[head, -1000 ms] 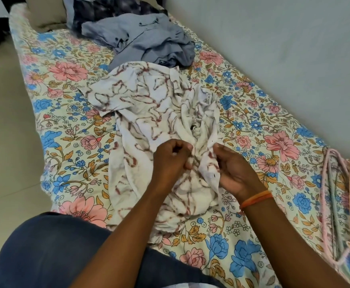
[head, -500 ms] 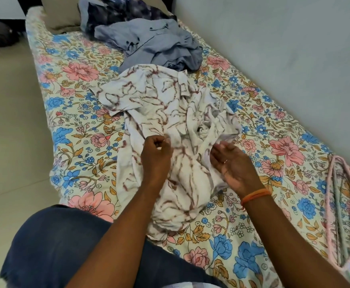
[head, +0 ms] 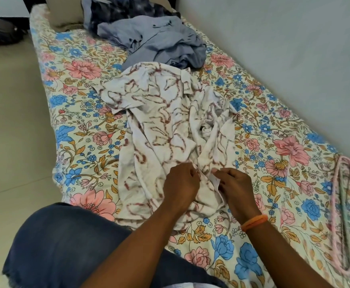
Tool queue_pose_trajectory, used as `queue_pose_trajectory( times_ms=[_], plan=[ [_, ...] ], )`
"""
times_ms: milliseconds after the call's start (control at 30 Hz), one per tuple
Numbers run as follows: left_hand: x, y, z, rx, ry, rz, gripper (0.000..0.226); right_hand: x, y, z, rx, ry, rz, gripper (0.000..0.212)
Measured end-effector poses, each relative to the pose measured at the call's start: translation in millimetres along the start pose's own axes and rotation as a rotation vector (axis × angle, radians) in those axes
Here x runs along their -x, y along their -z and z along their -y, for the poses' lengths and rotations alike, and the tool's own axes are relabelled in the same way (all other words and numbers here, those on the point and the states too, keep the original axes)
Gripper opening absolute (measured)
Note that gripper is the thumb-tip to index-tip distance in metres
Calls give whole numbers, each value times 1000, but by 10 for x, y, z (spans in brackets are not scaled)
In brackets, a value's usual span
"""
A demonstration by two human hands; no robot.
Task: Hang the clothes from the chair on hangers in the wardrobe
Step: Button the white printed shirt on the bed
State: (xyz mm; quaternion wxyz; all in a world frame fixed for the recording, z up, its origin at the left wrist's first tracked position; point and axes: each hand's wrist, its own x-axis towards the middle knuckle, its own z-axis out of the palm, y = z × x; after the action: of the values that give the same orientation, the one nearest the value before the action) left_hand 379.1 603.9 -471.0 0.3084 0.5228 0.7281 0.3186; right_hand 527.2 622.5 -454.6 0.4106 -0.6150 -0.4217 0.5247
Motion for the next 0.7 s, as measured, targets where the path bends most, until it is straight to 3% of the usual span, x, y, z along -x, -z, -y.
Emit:
queue_pose_trajectory(
  times_ms=[233,500,700],
  plan=[
    [135,-49,-84,133,9,41,20,149,-58,-106,52,168,-82,4],
    [183,-56,-97,128,66,60,18,208,4,-210,154,185,-141,5],
    [185,33,-146,153,-8,52,23,286,7,-212,181,246,-160,24]
  ],
)
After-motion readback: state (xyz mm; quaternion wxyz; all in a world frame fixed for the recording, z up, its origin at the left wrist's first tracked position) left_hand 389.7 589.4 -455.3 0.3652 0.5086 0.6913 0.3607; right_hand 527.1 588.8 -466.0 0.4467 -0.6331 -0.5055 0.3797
